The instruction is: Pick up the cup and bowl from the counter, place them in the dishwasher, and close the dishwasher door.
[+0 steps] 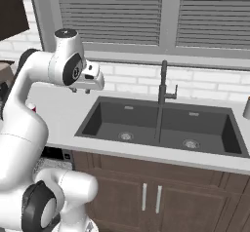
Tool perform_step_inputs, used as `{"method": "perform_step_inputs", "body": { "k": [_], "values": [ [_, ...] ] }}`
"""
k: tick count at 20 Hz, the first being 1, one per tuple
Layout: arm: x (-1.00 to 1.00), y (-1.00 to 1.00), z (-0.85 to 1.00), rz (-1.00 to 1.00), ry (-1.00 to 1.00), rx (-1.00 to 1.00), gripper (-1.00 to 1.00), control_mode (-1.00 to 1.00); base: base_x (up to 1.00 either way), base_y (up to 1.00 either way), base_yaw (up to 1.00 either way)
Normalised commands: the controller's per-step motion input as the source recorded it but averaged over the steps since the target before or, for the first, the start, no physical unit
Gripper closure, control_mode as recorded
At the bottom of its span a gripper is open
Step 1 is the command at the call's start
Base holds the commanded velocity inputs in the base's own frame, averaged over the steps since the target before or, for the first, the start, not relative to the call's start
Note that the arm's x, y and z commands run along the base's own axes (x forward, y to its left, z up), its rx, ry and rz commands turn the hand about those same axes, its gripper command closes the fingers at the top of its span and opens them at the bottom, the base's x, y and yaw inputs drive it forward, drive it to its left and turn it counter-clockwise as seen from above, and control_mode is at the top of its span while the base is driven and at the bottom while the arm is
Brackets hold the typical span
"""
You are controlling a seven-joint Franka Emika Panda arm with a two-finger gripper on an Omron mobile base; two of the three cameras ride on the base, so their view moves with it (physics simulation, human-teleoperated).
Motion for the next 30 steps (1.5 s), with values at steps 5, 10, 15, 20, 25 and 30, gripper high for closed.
{"method": "perform_step_inputs", "body": {
  "k": [5,10,15,20,25,30],
  "values": [
    [-0.45,0.04,0.01,0.01,-0.10,0.00,-1.00,-1.00,0.00,0.00,0.00],
    [-0.91,0.03,-0.01,0.01,-0.11,0.00,-1.00,-1.00,0.00,0.00,0.00],
    [-0.73,0.03,-0.19,0.00,0.00,0.00,-1.00,-1.00,0.00,0.00,0.00],
    [-0.08,0.02,-0.06,0.00,0.00,0.00,-1.00,1.00,-0.03,-0.01,0.03],
    [0.00,0.00,0.00,0.00,0.00,0.00,-1.00,1.00,-0.04,-0.27,0.29],
    [0.00,0.00,0.00,0.00,0.00,0.00,-1.00,1.00,-0.27,-0.54,0.58]
  ]
}}
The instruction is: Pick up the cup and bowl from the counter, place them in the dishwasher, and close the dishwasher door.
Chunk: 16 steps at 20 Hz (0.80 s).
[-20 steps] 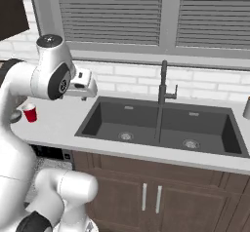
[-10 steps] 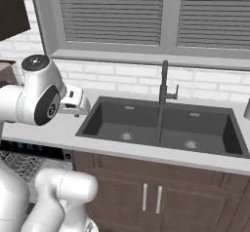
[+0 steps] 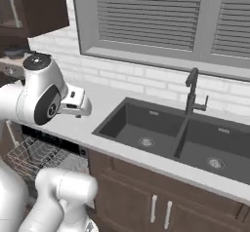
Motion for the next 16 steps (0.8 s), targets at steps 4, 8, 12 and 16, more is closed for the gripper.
{"method": "perform_step_inputs", "body": {
  "k": [4,8,12,16],
  "values": [
    [0.00,0.00,0.00,0.00,0.00,0.00,-1.00,1.00,-0.46,-0.79,0.66],
    [0.00,0.00,0.00,0.00,0.00,0.00,-1.00,1.00,-0.24,-0.56,0.67],
    [0.00,0.00,0.00,0.00,0.00,0.00,-1.00,1.00,0.00,-0.10,0.72],
    [0.00,0.00,0.00,0.00,0.00,0.00,-1.00,1.00,0.11,-0.03,0.62]
  ]
}}
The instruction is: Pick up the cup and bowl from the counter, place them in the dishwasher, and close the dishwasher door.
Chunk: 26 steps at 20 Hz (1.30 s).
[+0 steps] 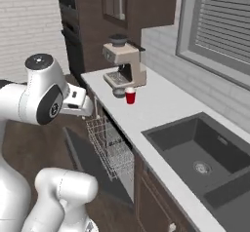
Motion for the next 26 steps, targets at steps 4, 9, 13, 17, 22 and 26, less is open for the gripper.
{"method": "perform_step_inputs", "body": {
  "k": [4,9,13,17,22,26],
  "values": [
    [0.00,0.00,0.00,0.00,0.00,0.00,-1.00,1.00,0.39,-0.34,0.48],
    [0.00,0.00,0.00,0.00,0.00,0.00,-1.00,1.00,0.72,-0.21,0.33],
    [0.00,0.00,0.00,0.00,0.00,0.00,-1.00,1.00,0.33,-0.28,0.22],
    [0.00,0.00,0.00,0.00,0.00,0.00,-1.00,1.00,0.00,-0.48,0.11],
    [0.00,0.00,0.00,0.00,0.00,0.00,-1.00,1.00,0.15,-0.38,0.03],
    [0.00,0.00,0.00,0.00,0.00,0.00,-1.00,1.00,0.12,-0.42,0.00]
  ]
}}
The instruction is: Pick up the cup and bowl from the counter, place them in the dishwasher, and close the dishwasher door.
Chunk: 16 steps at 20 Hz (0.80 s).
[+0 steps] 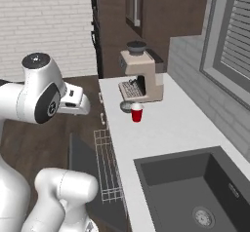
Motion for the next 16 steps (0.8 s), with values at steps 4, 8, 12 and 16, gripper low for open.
{"method": "perform_step_inputs", "body": {
  "k": [4,8,12,16],
  "values": [
    [0.00,0.00,0.00,0.00,0.00,0.00,-1.00,1.00,0.14,-0.38,0.00],
    [0.00,0.00,0.00,0.00,0.00,0.00,-1.00,1.00,0.26,-0.24,0.00],
    [0.40,-0.13,-0.15,0.00,0.02,0.00,-1.00,-1.00,0.09,-0.04,0.00],
    [0.79,-0.25,-0.27,0.02,0.03,0.00,-1.00,-1.00,0.00,0.00,0.00]
  ]
}}
